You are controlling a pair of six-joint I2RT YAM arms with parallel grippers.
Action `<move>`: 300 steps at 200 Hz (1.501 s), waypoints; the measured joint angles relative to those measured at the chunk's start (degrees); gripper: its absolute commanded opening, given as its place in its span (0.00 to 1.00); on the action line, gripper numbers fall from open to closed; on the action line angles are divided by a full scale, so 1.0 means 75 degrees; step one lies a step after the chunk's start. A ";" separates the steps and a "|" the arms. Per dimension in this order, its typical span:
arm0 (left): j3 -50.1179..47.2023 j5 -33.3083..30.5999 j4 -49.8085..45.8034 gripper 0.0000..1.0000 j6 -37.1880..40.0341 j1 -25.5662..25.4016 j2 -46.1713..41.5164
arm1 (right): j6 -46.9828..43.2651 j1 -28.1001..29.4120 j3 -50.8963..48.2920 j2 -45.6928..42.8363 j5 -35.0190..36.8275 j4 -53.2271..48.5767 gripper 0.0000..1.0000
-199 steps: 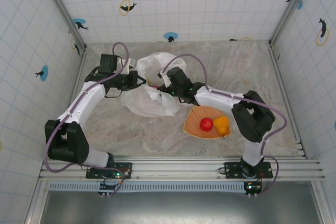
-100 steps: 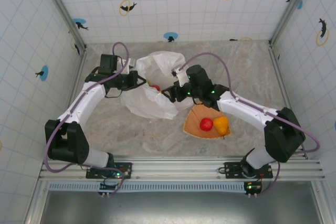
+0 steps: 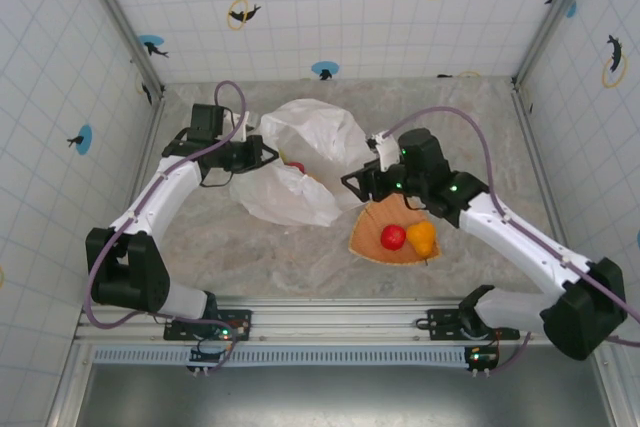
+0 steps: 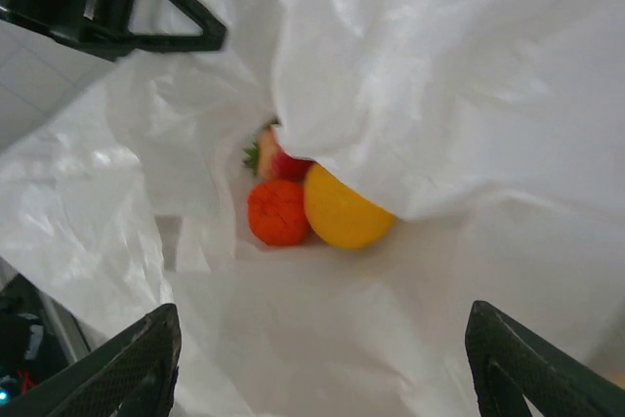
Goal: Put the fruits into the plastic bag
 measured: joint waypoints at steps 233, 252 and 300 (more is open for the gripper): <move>-0.0044 0.0000 0.0184 0.00 -0.0029 0.0000 0.0172 | -0.0711 0.0705 0.0102 0.2766 0.2436 -0.3774 0.80; -0.0044 0.0000 0.0184 0.00 -0.0029 0.0000 0.0172 | -0.0831 0.0705 0.0102 0.2894 0.2381 -0.3777 0.75; -0.0044 0.0000 0.0184 0.00 -0.0029 0.0000 0.0172 | -0.1040 0.0705 0.0102 0.3048 0.2349 -0.3780 0.59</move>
